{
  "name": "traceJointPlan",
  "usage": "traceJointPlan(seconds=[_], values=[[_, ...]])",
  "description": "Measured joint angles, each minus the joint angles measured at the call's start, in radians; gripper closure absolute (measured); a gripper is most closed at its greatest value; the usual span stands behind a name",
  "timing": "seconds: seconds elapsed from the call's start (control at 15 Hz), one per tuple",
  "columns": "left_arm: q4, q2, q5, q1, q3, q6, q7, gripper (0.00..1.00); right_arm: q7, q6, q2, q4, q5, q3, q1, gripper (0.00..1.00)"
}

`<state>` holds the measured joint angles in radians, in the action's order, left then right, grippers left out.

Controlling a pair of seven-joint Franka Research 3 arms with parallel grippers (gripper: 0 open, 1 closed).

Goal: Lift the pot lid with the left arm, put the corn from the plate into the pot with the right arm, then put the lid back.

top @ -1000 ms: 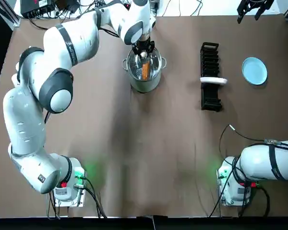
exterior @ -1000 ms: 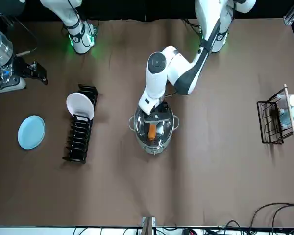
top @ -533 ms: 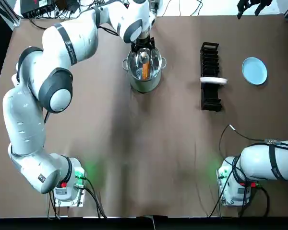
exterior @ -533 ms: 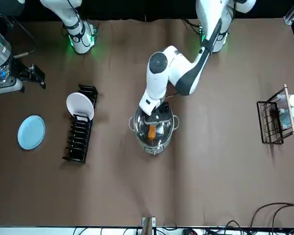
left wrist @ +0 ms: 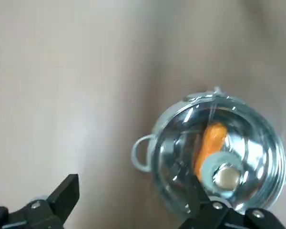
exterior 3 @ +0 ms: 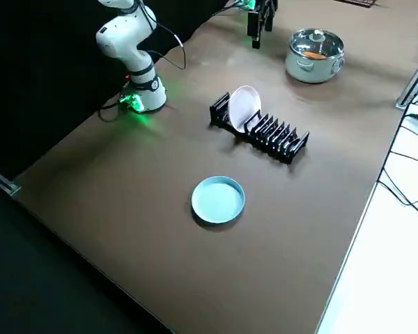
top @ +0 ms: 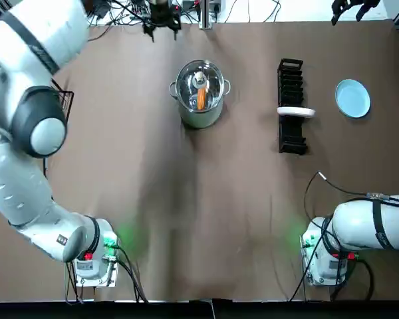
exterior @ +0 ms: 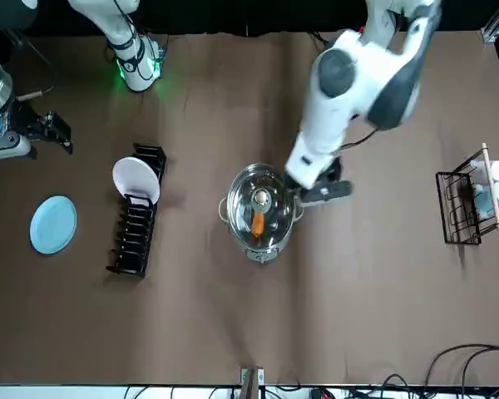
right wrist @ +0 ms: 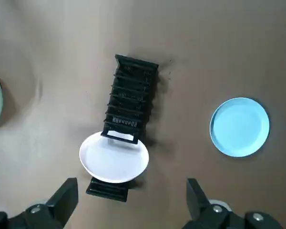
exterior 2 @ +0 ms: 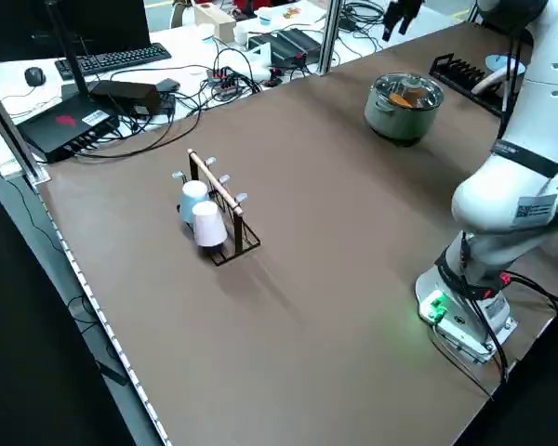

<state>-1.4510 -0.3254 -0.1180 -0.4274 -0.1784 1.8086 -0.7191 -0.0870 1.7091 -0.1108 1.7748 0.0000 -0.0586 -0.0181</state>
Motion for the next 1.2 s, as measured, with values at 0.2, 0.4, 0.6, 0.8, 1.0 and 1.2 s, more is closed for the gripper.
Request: traceJointPlan(seconds=[0.2,0.4,0.6,0.8,1.0,1.2], values=[[-0.025,0.089,0.062,0.127,-0.043,-0.111,0.171,0.00,0.000,-0.011,0.000,0.001,0.000,-0.001,0.000,0.00],[-0.068,0.166,0.095,0.246,-0.081,-0.194,0.317,0.00,0.000,-0.031,0.000,0.002,0.000,-0.003,0.000,0.00],[-0.091,0.221,0.104,0.338,-0.089,-0.291,0.482,0.00,0.000,-0.074,-0.001,0.002,0.000,-0.005,0.000,0.00],[-0.097,0.228,0.104,0.375,-0.089,-0.300,0.535,0.00,0.000,-0.097,-0.016,0.002,0.000,-0.001,-0.007,0.00],[-0.099,0.228,0.104,0.396,-0.089,-0.300,0.546,0.00,-0.002,-0.117,-0.033,0.002,0.000,0.000,-0.026,0.00],[-0.099,0.228,0.104,0.405,-0.084,-0.300,0.555,0.00,-0.002,-0.118,-0.036,0.002,0.000,-0.005,-0.026,0.00]])
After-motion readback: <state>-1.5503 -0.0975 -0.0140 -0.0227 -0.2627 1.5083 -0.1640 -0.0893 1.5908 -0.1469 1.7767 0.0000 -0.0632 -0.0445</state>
